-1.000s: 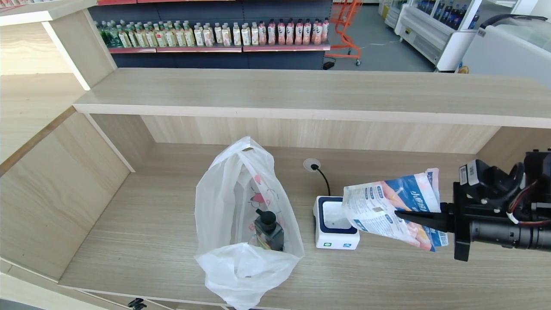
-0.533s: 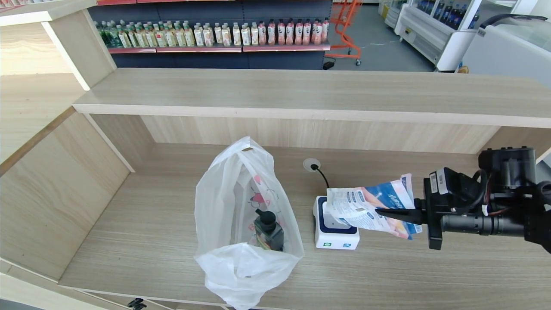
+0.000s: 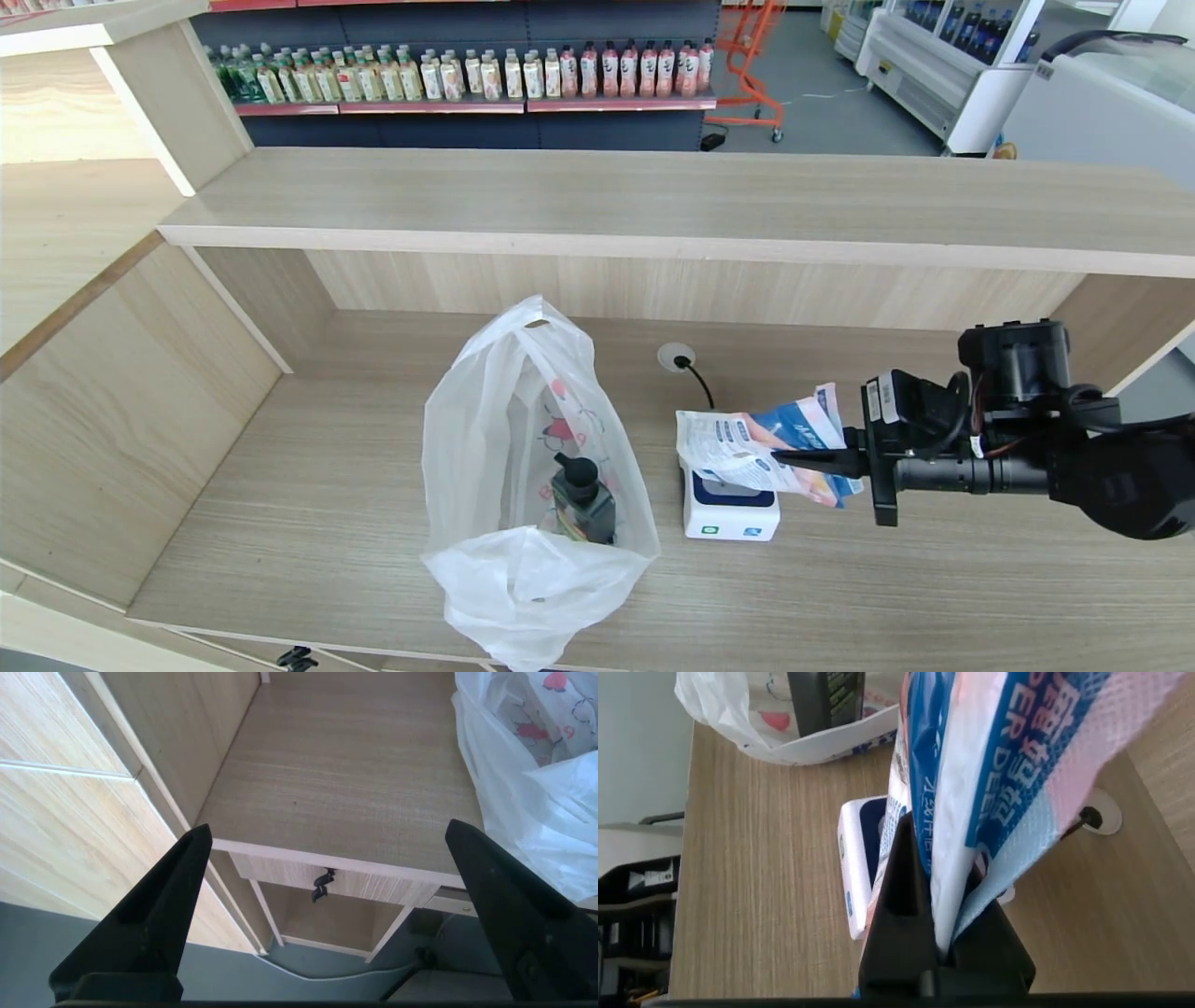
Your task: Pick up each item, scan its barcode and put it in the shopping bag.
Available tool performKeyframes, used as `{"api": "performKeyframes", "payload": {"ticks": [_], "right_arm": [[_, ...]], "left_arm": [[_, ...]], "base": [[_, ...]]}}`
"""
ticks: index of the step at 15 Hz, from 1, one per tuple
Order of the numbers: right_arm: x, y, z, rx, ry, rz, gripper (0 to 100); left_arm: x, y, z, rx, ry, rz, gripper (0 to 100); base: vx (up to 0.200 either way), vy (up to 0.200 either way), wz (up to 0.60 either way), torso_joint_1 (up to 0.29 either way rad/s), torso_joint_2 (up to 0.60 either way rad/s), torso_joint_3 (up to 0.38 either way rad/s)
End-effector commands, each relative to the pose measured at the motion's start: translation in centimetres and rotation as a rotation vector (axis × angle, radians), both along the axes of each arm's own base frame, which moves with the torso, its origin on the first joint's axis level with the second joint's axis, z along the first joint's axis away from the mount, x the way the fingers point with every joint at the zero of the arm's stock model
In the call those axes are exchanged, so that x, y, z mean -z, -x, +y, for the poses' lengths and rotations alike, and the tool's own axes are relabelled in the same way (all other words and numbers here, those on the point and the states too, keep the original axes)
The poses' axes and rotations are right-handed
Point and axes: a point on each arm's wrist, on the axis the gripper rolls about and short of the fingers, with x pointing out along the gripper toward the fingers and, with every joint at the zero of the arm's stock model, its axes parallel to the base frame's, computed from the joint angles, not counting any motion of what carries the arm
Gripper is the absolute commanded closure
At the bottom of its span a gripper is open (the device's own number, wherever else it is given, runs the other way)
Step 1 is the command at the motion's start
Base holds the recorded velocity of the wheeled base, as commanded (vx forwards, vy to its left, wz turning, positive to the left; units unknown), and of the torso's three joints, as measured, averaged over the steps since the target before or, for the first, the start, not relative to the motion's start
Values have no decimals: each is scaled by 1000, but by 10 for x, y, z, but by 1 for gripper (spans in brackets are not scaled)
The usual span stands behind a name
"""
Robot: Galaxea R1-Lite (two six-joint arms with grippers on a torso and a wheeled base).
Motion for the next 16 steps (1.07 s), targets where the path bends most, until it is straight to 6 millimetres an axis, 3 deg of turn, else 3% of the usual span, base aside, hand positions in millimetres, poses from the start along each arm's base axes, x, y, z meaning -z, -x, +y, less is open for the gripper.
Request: {"api": "performKeyframes", "payload": {"ticks": [1, 8, 9, 11, 13, 16], "right_arm": [[5, -5, 2, -1, 3, 10, 100], [-21, 1, 1, 33, -61, 24, 100], [-47, 14, 5, 68, -165, 126, 100], [-79, 28, 19, 130, -325, 332, 100], [-101, 25, 50, 239, -468, 519, 100], [-88, 8, 79, 276, -499, 662, 100]], "left_arm": [[0, 0, 0, -1, -1, 0, 0], [0, 0, 0, -1, -1, 0, 0], [0, 0, 0, -1, 0, 0, 0], [0, 0, 0, -1, 0, 0, 0], [0, 0, 0, -1, -1, 0, 0], [0, 0, 0, -1, -1, 0, 0]], "base": [[0, 0, 0, 0, 0, 0], [0, 0, 0, 0, 0, 0], [0, 0, 0, 0, 0, 0], [0, 0, 0, 0, 0, 0], [0, 0, 0, 0, 0, 0], [0, 0, 0, 0, 0, 0]]}}
